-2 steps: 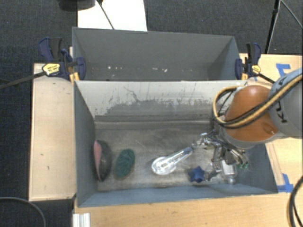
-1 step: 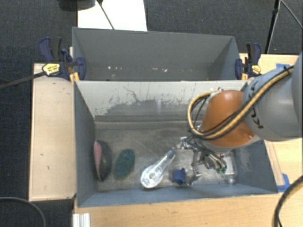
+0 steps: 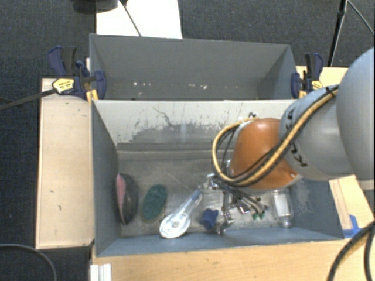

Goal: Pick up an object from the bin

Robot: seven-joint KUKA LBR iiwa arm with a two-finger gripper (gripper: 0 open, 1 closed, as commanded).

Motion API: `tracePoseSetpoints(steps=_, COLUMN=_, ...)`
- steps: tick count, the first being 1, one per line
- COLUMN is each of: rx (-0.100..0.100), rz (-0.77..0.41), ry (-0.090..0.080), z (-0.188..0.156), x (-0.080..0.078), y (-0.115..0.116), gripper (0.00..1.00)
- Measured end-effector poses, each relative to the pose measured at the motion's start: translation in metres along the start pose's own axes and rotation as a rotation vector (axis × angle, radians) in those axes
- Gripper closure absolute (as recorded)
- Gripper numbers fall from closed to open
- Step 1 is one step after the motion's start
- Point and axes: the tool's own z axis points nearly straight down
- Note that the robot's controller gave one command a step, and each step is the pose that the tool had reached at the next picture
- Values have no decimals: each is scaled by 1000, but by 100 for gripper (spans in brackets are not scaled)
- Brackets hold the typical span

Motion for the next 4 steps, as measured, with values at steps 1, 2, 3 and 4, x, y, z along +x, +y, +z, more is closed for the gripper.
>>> tracePoseSetpoints(steps=1, rx=2, rz=-149, ry=-4, z=0, x=-7, y=28, gripper=0)
tracePoseSetpoints(steps=2, rx=-3, rz=-152, ry=5, z=-1, x=-5, y=31, gripper=100)
tracePoseSetpoints(steps=3, rx=-3, rz=-156, ry=5, z=-1, x=-5, y=31, gripper=100)
tracePoseSetpoints(steps=4, rx=-3, rz=-159, ry=5, z=-1, x=-5, y=31, gripper=100)
